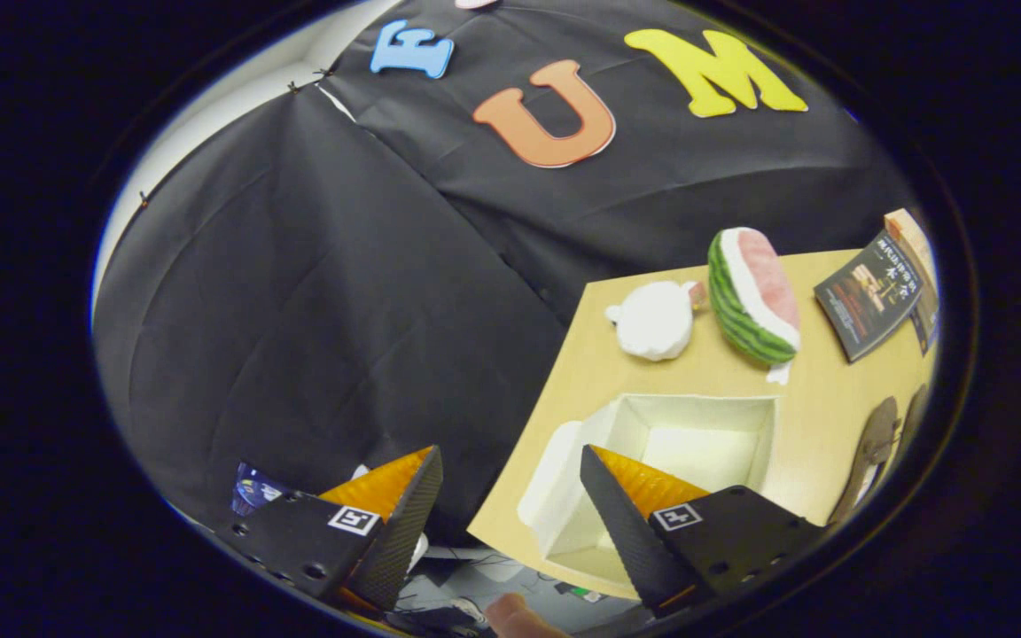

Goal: Open the storage box then place both shoes into the box .Put the left shoe in first, then the right shoe, with the right side of both shoes facing outward in a uniform manner.

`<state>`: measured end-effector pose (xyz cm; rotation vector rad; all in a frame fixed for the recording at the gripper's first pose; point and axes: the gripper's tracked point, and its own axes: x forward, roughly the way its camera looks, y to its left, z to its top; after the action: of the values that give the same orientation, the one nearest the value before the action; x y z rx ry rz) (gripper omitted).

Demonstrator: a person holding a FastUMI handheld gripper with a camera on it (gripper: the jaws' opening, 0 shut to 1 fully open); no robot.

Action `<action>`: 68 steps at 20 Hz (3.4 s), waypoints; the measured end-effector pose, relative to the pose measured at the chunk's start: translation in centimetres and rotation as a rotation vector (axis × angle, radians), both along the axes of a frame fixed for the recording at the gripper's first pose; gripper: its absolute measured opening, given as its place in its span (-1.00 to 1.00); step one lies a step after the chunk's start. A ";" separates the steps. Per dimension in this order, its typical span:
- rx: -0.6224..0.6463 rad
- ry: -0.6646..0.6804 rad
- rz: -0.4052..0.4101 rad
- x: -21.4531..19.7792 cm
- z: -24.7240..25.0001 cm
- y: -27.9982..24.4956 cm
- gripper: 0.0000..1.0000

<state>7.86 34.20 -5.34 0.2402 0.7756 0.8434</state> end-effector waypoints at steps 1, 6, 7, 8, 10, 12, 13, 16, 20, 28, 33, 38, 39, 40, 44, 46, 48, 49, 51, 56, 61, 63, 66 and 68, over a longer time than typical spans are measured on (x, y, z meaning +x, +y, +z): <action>-0.021 -0.007 -0.010 0.5 -0.5 -2.0 0.92; -0.159 -0.075 -0.066 3.3 -4.4 -13.7 0.92; -0.188 -0.083 -0.078 3.8 -5.3 -15.9 0.92; -0.216 -0.087 -0.090 4.1 -6.4 -18.0 0.92; -0.260 -0.076 -0.120 5.0 -8.6 -22.0 0.92; -0.300 -0.055 -0.150 5.7 -11.1 -25.1 0.90; -0.328 -0.050 -0.169 6.3 -12.2 -26.7 0.91; -0.392 -0.035 -0.210 7.9 -15.4 -31.3 0.90; -0.472 0.029 -0.271 8.6 -20.7 -36.6 0.90; -0.619 0.051 -0.393 12.2 -27.5 -41.8 0.56; -0.554 0.112 -0.350 12.4 -28.7 -40.1 -0.07; -0.539 0.172 -0.344 12.0 -29.0 -39.8 -0.98; -0.535 0.184 -0.347 12.1 -29.0 -39.9 -0.98; -0.531 0.196 -0.358 12.1 -28.7 -39.9 -0.98; -0.468 0.219 -0.378 11.5 -25.8 -39.4 -0.99; -0.423 0.227 -0.365 10.8 -23.6 -38.5 -0.99; -0.375 0.233 -0.368 10.0 -21.3 -37.5 -0.99; -0.354 0.235 -0.371 9.7 -20.0 -37.0 -0.99; -0.315 0.234 -0.377 9.0 -17.4 -35.6 -0.99; -0.242 0.210 -0.376 7.3 -11.9 -30.4 -0.99; -0.212 0.214 -0.329 5.6 -9.3 -22.8 -0.99; -0.218 0.220 -0.304 5.1 -9.2 -19.5 -0.99; -0.243 0.238 -0.263 4.2 -10.3 -14.3 -0.99; -0.273 0.268 -0.240 3.6 -11.9 -10.8 -0.99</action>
<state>11.48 23.40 -17.25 0.1996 1.0794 0.4764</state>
